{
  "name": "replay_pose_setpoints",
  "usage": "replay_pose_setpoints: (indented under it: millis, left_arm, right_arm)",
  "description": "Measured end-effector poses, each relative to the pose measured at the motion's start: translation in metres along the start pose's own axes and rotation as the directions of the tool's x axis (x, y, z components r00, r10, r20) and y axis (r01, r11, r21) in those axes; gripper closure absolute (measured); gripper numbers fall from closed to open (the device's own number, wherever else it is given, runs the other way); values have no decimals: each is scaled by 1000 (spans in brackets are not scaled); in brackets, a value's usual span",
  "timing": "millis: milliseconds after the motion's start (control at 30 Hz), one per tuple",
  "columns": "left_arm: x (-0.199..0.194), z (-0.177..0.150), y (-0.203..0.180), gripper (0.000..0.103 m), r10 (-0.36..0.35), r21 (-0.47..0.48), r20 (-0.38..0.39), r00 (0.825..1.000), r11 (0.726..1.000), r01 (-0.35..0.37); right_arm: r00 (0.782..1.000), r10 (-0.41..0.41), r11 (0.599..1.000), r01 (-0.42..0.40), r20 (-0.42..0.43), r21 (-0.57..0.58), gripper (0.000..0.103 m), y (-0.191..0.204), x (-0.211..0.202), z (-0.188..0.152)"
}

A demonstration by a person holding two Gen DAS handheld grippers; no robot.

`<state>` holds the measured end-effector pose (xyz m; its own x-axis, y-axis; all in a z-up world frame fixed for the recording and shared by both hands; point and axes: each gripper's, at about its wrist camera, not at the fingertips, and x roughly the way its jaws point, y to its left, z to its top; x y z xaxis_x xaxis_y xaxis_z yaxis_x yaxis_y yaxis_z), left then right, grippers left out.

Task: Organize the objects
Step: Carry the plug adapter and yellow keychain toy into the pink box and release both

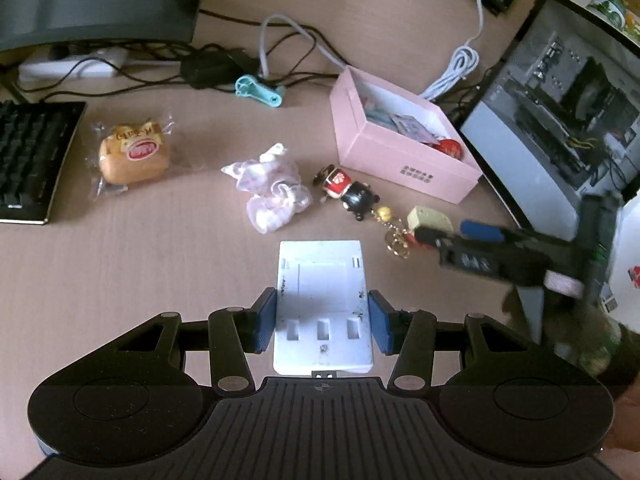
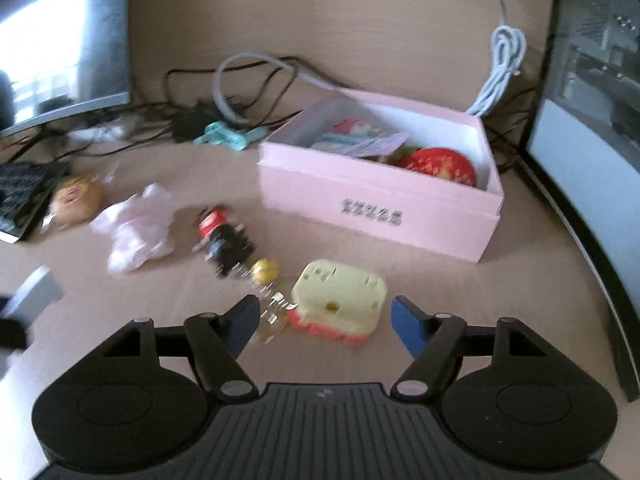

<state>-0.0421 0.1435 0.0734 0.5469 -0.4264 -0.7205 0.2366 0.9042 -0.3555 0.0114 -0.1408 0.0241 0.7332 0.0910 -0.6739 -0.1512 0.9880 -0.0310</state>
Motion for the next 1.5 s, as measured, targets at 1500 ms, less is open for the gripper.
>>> replay_pose_setpoints:
  millis: [1500]
  left_arm:
    - [169, 192, -128, 51, -30, 225, 185, 982, 974, -12]
  right_arm:
    - [988, 6, 995, -21, 153, 97, 47, -108, -124, 29]
